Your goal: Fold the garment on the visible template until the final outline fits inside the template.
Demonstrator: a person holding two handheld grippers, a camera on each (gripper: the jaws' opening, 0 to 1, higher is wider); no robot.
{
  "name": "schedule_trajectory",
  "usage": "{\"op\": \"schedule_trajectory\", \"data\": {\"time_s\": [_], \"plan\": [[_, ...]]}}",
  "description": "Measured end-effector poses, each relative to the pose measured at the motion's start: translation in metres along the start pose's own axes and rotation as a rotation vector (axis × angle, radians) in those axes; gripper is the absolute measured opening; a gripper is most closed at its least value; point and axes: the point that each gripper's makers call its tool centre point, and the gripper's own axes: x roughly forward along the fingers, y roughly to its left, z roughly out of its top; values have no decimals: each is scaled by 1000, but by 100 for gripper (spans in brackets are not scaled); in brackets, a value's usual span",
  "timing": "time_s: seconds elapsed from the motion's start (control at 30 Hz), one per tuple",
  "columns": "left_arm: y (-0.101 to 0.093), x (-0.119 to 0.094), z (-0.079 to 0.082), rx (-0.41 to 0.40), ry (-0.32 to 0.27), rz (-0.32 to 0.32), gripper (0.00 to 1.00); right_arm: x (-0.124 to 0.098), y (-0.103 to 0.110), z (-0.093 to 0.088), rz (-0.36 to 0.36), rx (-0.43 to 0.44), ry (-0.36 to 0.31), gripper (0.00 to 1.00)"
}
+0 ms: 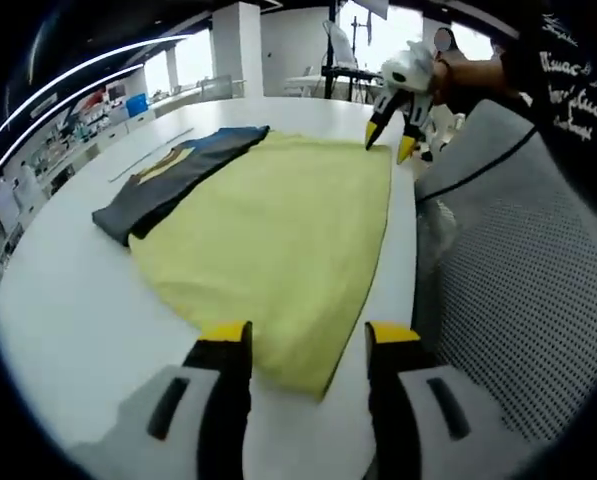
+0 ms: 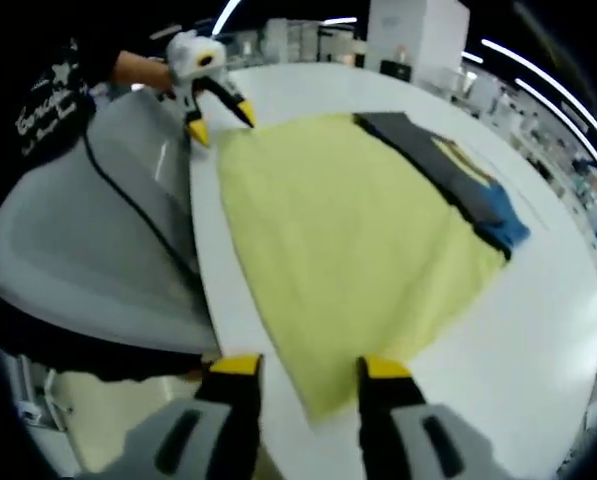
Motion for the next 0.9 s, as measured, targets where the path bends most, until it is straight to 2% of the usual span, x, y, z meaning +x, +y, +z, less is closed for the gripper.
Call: {"op": "schedule_trajectory", "data": {"time_s": [0.17, 0.27, 0.33, 0.53, 0.73, 0.9], "plan": [[4, 1, -13, 24, 54, 6, 38, 2, -1, 0, 5, -2, 3, 31], [4, -2, -11, 16, 45, 3, 37, 2, -4, -1, 10, -2, 5, 28], [4, -3, -11, 17, 45, 0, 36, 3, -8, -2, 6, 1, 9, 21], [7, -3, -11, 27, 65, -17, 31, 3, -10, -1, 12, 1, 18, 13], [7, -2, -9, 25, 76, -28, 17, 4, -15, 1, 7, 9, 16, 5], [9, 3, -6, 3, 79, -10, 7, 5, -17, 3, 4, 11, 10, 1]]}}
